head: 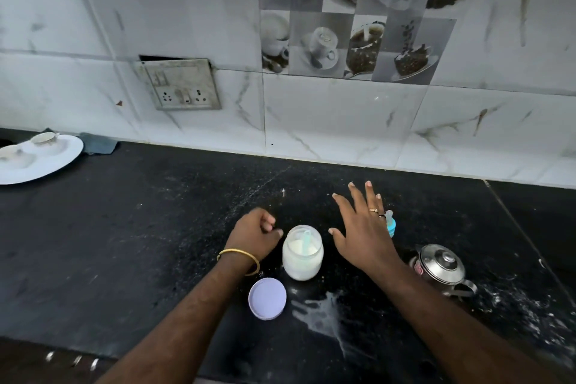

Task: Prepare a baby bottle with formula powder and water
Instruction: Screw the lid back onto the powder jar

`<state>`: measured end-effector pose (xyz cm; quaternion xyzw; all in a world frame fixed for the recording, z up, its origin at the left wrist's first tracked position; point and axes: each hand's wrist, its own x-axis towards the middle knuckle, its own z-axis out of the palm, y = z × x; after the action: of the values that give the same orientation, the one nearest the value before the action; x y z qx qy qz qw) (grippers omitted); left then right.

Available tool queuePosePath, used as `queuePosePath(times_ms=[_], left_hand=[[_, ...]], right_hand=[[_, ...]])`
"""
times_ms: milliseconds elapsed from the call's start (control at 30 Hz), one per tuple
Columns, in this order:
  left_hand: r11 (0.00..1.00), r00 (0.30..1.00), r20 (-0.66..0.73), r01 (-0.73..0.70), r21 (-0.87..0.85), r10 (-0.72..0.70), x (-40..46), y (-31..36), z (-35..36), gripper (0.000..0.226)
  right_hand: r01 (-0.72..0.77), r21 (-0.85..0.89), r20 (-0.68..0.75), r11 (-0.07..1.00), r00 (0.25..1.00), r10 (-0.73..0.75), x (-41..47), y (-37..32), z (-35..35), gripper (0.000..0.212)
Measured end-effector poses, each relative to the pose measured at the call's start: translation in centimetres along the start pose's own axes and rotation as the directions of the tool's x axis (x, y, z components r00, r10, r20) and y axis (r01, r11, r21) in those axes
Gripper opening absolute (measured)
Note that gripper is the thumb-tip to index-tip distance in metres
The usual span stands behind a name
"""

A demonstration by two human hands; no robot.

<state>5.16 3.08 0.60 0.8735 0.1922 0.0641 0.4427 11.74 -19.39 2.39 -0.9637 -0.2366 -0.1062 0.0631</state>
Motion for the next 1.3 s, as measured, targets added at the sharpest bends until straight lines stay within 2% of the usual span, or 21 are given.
queuePosePath(times_ms=[67, 133, 200, 333, 433, 567, 633, 667, 733, 800, 900, 967, 1067, 1167, 1300], left_hand=[[0.966, 0.968, 0.228, 0.046, 0.255, -0.106, -0.7, -0.6, -0.2, 0.048], [0.864, 0.894, 0.384, 0.004, 0.504, -0.228, -1.5, -0.9, 0.4, 0.082], [0.798, 0.882, 0.343, 0.06, 0.6, -0.324, -4.8, -0.5, 1.7, 0.099], [0.691, 0.894, 0.307, 0.003, 0.723, -0.326, -5.9, -2.1, 2.9, 0.098], [0.701, 0.899, 0.293, 0.021, 0.713, -0.325, -6.5, -2.3, 3.2, 0.091], [0.729, 0.944, 0.162, 0.107, 0.676, -0.289, -7.7, -1.5, 3.1, 0.069], [0.786, 0.937, 0.13, 0.189, 0.589, -0.323, -7.6, -0.9, 2.4, 0.068], [0.835, 0.924, 0.144, 0.242, 0.494, -0.353, -7.5, -0.6, 1.8, 0.069], [0.918, 0.898, 0.203, 0.366, 0.15, -0.391, -7.0, 0.3, 0.4, 0.06], [0.87, 0.868, 0.314, 0.455, -0.191, -0.385, -6.9, 1.8, -0.9, 0.04], [0.744, 0.859, 0.426, 0.478, -0.467, -0.284, -6.8, 4.8, -2.2, 0.019], [0.709, 0.866, 0.451, 0.456, -0.537, -0.215, -6.5, 6.1, -2.3, 0.014], [0.646, 0.866, 0.48, 0.447, -0.618, -0.139, -5.9, 7.2, -1.7, 0.024], [0.578, 0.858, 0.51, 0.448, -0.682, -0.064, -5.0, 7.5, -1.2, 0.038], [0.562, 0.864, 0.502, 0.429, -0.707, -0.027, -4.4, 7.4, -1.1, 0.048]], right_hand=[[-0.02, 0.054, 0.011, 0.998, 1.0, 0.019, 0.0, -0.3, 0.1, 0.073], [-0.035, 0.096, 0.028, 0.995, 0.999, 0.033, 0.4, -0.3, -0.2, 0.074], [0.091, 0.127, 0.061, 0.988, 0.993, -0.099, 0.1, -0.1, -1.2, 0.075], [0.091, 0.175, 0.122, 0.98, 0.986, -0.113, -0.7, -0.9, -0.7, 0.078], [0.09, 0.218, 0.145, 0.972, 0.982, -0.123, -1.1, -0.5, -0.7, 0.079], [0.138, 0.261, 0.154, 0.955, 0.971, -0.182, -1.5, -0.2, -1.1, 0.081], [0.171, 0.3, 0.157, 0.938, 0.961, -0.226, -1.8, -0.3, -1.4, 0.084], [0.189, 0.339, 0.153, 0.921, 0.955, -0.252, -2.0, -0.3, -1.8, 0.085], [0.22, 0.446, 0.135, 0.868, 0.942, -0.308, -2.1, -0.5, -2.8, 0.089], [0.252, 0.539, 0.134, 0.804, 0.916, -0.377, -2.2, -0.9, -3.7, 0.094], [0.203, 0.711, 0.149, 0.673, 0.892, -0.427, -1.8, -1.7, -4.2, 0.096], [0.121, 0.82, 0.146, 0.56, 0.901, -0.408, -1.2, -2.1, -4.4, 0.096], [0.048, 0.894, 0.126, 0.445, 0.927, -0.354, -0.3, -2.1, -4.8, 0.087], [0.05, 0.897, 0.1, 0.439, 0.944, -0.313, 0.2, -1.8, -4.9, 0.07], [0.013, 0.904, 0.116, 0.426, 0.954, -0.276, 0.5, -1.1, -5.0, 0.067]])
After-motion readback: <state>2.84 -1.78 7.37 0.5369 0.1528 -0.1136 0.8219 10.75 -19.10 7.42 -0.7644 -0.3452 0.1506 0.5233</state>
